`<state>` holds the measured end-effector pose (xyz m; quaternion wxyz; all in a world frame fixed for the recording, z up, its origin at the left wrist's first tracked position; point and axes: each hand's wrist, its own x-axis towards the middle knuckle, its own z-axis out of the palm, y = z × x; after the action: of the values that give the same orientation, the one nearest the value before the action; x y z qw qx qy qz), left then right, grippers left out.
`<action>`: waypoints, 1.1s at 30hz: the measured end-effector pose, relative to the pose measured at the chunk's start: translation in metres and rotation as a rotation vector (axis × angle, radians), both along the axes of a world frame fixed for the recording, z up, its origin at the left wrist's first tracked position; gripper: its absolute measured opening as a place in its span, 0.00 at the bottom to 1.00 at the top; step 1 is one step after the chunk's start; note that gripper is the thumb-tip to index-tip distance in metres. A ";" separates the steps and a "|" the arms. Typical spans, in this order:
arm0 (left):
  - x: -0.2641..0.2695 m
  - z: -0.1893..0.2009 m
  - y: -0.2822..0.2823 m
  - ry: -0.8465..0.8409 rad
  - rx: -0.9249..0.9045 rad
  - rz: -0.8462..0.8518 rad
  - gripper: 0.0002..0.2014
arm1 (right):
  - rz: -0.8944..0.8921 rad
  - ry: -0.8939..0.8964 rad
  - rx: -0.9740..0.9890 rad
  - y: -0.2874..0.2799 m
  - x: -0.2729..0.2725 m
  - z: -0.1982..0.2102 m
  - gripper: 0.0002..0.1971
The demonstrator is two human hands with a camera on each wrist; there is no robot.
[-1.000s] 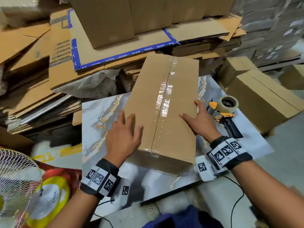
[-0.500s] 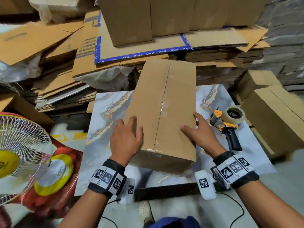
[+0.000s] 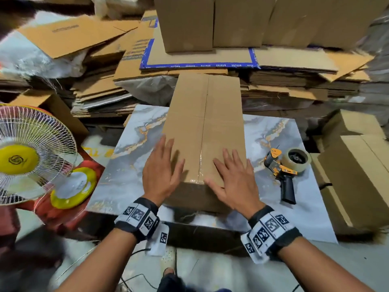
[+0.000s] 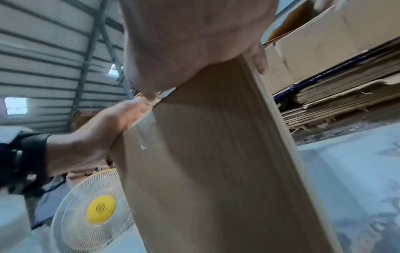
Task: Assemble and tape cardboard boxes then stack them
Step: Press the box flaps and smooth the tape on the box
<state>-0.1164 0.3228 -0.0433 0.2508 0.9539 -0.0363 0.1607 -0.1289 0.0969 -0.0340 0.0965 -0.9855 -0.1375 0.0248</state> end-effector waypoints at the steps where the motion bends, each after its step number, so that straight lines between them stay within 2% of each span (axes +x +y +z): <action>1: -0.002 -0.002 0.004 -0.053 -0.015 -0.090 0.33 | 0.022 0.014 -0.052 0.000 0.002 0.001 0.47; 3: -0.002 -0.005 0.011 -0.101 0.035 -0.239 0.37 | 0.044 0.018 -0.104 0.002 0.007 0.002 0.52; 5: 0.004 -0.007 0.016 -0.060 0.212 -0.343 0.45 | 0.053 0.017 -0.122 0.003 0.012 0.002 0.56; 7: 0.013 -0.010 0.018 0.024 0.380 -0.383 0.51 | 0.056 0.036 -0.136 0.004 0.019 0.002 0.55; 9: 0.022 -0.011 0.017 0.077 0.440 -0.365 0.53 | 0.053 0.035 -0.129 0.003 0.029 0.002 0.56; 14: 0.044 -0.006 0.010 0.087 0.439 -0.360 0.50 | 0.037 0.024 -0.129 -0.001 0.052 0.005 0.61; 18: 0.052 -0.008 0.017 0.060 0.460 -0.426 0.46 | 0.030 0.006 -0.115 0.000 0.056 0.008 0.55; 24: 0.054 -0.011 0.024 0.041 0.454 -0.464 0.43 | -0.019 0.008 -0.154 0.022 0.054 0.011 0.57; 30: 0.054 -0.009 0.025 0.057 0.551 -0.492 0.48 | -0.019 -0.008 -0.219 0.022 0.055 -0.003 0.58; 33: 0.053 -0.009 0.024 0.056 0.571 -0.490 0.49 | -0.007 -0.025 -0.189 0.017 0.053 -0.003 0.58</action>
<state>-0.0638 0.3470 -0.0527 0.0065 0.9524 -0.3001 0.0531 -0.0755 0.1138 -0.0370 0.0014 -0.9909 -0.1321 0.0249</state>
